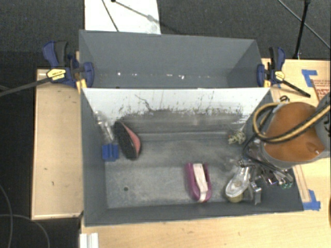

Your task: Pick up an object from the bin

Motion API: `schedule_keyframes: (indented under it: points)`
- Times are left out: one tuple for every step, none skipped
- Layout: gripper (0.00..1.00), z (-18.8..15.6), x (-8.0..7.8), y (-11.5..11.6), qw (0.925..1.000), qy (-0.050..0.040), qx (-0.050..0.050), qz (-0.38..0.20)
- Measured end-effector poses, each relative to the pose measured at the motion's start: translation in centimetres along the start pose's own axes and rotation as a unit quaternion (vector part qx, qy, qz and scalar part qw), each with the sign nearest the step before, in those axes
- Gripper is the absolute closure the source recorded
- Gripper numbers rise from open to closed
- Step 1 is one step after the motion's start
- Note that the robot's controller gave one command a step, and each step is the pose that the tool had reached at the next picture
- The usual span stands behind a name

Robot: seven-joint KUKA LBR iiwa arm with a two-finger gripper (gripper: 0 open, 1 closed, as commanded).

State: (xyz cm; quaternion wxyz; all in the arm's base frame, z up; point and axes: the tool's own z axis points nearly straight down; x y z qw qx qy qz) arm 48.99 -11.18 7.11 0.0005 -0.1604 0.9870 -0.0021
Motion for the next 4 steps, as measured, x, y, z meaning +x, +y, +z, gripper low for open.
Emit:
schedule_keyframes:
  points:
    - [1.00,0.1,-0.3,0.4,1.0000,-0.0008,-0.002,-0.003]
    - [1.00,-12.7,-0.5,-0.8,0.9999,-0.0043,0.000,0.014]
    - [1.00,-19.4,0.2,-1.4,1.0000,-0.0041,0.001,-0.004]
    - [1.00,-27.2,0.4,-3.9,0.9959,-0.0041,0.001,-0.091]
